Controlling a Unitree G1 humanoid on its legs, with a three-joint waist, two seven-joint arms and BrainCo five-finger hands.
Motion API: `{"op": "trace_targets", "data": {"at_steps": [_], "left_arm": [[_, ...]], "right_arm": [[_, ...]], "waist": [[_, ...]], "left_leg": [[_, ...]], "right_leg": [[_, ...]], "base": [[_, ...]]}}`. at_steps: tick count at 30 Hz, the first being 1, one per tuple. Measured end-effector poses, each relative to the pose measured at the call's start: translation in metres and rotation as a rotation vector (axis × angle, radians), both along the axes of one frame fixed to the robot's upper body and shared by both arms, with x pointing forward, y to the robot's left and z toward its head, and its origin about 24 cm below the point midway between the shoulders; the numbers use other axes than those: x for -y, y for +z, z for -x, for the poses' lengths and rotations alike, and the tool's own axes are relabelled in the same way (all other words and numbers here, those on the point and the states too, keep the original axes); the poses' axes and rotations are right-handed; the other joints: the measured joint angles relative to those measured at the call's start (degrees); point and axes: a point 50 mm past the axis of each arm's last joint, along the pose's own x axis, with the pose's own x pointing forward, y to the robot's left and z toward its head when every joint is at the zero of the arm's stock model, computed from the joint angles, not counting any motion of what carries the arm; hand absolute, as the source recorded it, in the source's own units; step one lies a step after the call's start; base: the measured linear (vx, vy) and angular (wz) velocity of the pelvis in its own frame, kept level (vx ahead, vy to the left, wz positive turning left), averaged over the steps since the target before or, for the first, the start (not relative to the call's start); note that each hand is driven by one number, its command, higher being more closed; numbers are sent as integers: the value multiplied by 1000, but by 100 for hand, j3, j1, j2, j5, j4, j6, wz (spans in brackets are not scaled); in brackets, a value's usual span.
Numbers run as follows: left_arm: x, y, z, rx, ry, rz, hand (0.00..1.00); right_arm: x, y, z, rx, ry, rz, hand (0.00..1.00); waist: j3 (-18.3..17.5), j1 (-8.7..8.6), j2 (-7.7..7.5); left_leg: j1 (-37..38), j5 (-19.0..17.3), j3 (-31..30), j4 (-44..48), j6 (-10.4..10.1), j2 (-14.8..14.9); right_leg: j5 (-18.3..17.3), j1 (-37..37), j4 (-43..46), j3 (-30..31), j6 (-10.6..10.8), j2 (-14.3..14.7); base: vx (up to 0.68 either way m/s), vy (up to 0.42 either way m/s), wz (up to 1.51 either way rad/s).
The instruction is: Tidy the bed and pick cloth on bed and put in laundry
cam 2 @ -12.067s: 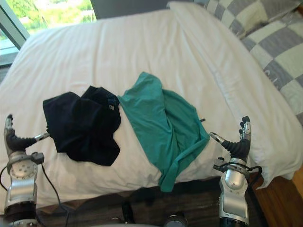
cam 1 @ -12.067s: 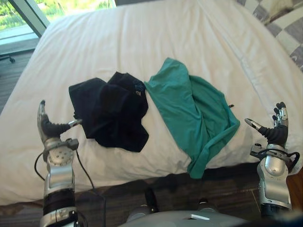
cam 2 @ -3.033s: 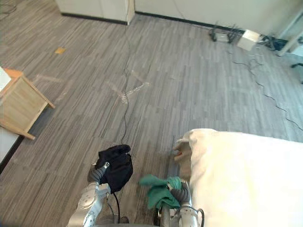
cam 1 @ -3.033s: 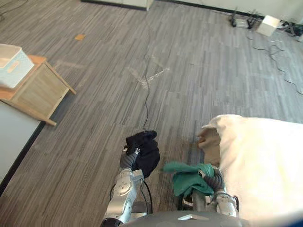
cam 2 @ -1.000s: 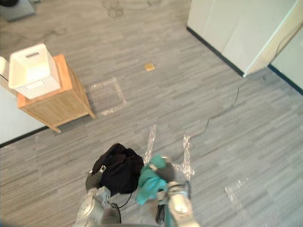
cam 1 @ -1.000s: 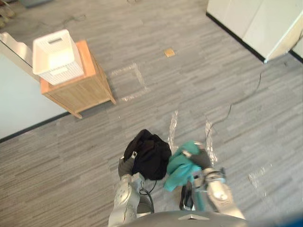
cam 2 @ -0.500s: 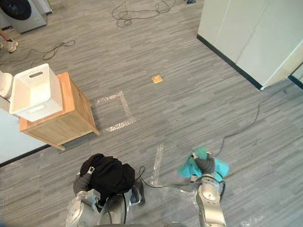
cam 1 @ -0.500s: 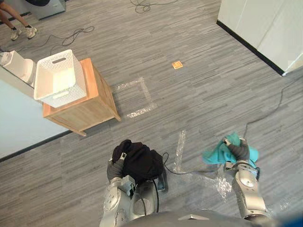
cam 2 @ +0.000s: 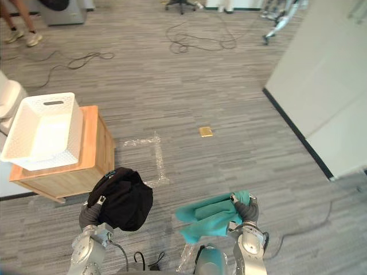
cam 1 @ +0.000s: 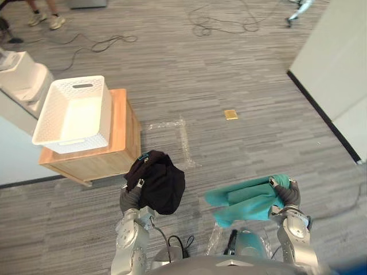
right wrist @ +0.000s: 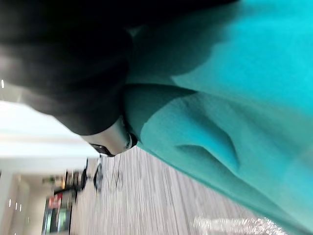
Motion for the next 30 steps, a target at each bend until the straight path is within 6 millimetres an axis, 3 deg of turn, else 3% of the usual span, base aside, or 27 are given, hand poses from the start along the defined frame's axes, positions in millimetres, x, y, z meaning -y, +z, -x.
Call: {"op": "trace_targets", "data": {"at_steps": [1, 2, 3, 4, 5, 7, 8, 9, 12, 13, 14, 16, 17, 20, 24, 26, 27, 28, 29, 30], "left_arm": [[-2, 0, 0, 1, 6, -3, 100], [-3, 0, 0, -1, 9, -4, 100], [-3, -1, 2, -9, 11, -2, 100], [2, -6, 3, -29, 18, 22, 100], [3, -8, 4, -36, 21, 30, 100], [12, -7, -1, -24, -1, 54, 100], [16, -7, -2, -19, -9, 64, 100], [16, -7, -2, -19, -8, 65, 100], [14, -11, 6, -40, 13, 78, 100], [14, -12, 10, -48, 16, 87, 100], [13, -14, 14, -63, 14, 84, 100], [12, -19, 23, -93, 23, 83, 100], [13, -20, 26, -103, 24, 87, 100], [14, -21, 28, -108, 24, 89, 100], [14, -21, 28, -103, 14, 91, 100], [14, -21, 28, -102, 13, 90, 100], [13, -22, 29, -106, 17, 90, 100], [9, -23, 30, -116, 31, 84, 100], [8, -23, 29, -114, 30, 82, 100], [7, -20, 28, -105, 33, 72, 100]], "right_arm": [[-2, 3, -4, 14, 7, -1, 100], [-3, 4, -6, 23, 13, -1, 100], [-5, 8, -8, 41, 27, 2, 100], [-4, 11, -11, 44, 38, 17, 100], [-4, 14, -15, 60, 46, 22, 100], [-9, 20, -20, 85, 71, 19, 100], [-16, 26, -19, 115, 97, 18, 100], [-18, 28, -18, 120, 104, 17, 100], [-39, 31, -16, 143, 170, -22, 100], [-46, 30, -14, 138, 195, -33, 100], [-50, 28, -13, 131, 211, -40, 100], [-53, 31, -15, 143, 225, -38, 100], [-51, 33, -18, 153, 224, -27, 100], [-42, 34, -24, 156, 231, 11, 100], [-28, 26, -21, 113, 185, 38, 100], [-25, 27, -21, 110, 180, 58, 100], [-23, 27, -21, 108, 175, 68, 100], [-23, 21, -21, 84, 170, 59, 100], [-24, 19, -20, 72, 169, 55, 100], [-25, 19, -21, 70, 176, 51, 100]], "waist": [[-3, 15, -5], [-2, 30, -25], [-42, -12, -110], [-37, 31, 163], [7, 64, 221], [21, 53, 234], [9, 17, 229], [8, 13, 230], [30, 77, 217], [54, 91, 216], [74, 171, 207], [115, 316, 186], [127, 333, 157], [97, 434, 262], [146, 459, 186], [137, 457, 87], [102, 452, 128], [22, 437, -25], [-45, 407, -162], [-100, 488, -316]], "left_leg": [[104, -136, -14, -1, -240, 133], [186, -208, 1, -17, -367, 168], [401, -358, -14, -67, -624, 253], [554, -415, 21, -60, -820, 541], [554, -283, 116, -67, -952, 653], [792, 456, 145, -265, -956, 723], [886, 808, 102, -215, -945, 841], [881, 855, 91, -173, -925, 876], [25, 1418, -40, 1780, -358, 1248], [-484, 1763, -81, 2748, -289, 1439], [-1002, 1531, 46, 3932, -274, 1670], [-1524, 1058, 525, 4737, -238, 1735], [-1886, 745, 802, 4812, -253, 1624], [-2480, 127, 1405, 4038, -285, 1184], [-2538, 41, 2308, 2472, -322, 623], [-2547, 308, 2963, 1786, -103, 408], [-2518, 834, 3440, 1206, 248, 303], [-2385, 865, 3649, 1112, 981, 135], [-2391, 810, 3644, 1094, 1101, -1], [-2354, 612, 3565, 1054, 1137, -147]], "right_leg": [[455, -124, -931, 185, 15, 155], [693, -176, -1337, 272, 34, 173], [1465, -229, -1566, 427, 39, 168], [1732, -183, -1281, 346, -259, 439], [1584, -246, -1042, 316, -373, 469], [1146, -367, -218, 263, -535, 434], [740, -189, 21, 35, -544, 407], [670, -146, 37, -9, -564, 415], [-54, 525, -404, -288, -495, 713], [-91, 832, -646, -361, -505, 832], [-128, 1247, -939, -433, -533, 951], [-237, 1688, -1172, -429, -590, 992], [-352, 1862, -1275, -425, -606, 990], [-442, 2136, -1376, -480, -639, 921], [-431, 2658, -1422, -893, -500, 603], [-597, 2920, -1454, -1002, -211, 430], [-743, 3141, -1464, -1095, 40, 447], [-889, 3366, -1472, -1125, 256, 351], [-863, 3385, -1454, -1129, 317, 267], [-745, 3343, -1245, -1074, 386, 161]], "base": [[524, -312, 46], [434, -288, 55], [472, -335, 31], [533, -372, 20], [588, -427, 6], [477, -339, 42], [458, -302, 56], [523, -359, 62], [375, -263, 36], [326, -222, 36], [304, -214, 22], [291, -187, 10], [273, -142, 13], [326, -34, 5], [466, 71, 39], [423, 107, 38], [514, 132, 68], [636, 146, 84], [575, 129, 85], [574, 138, 69]]}}
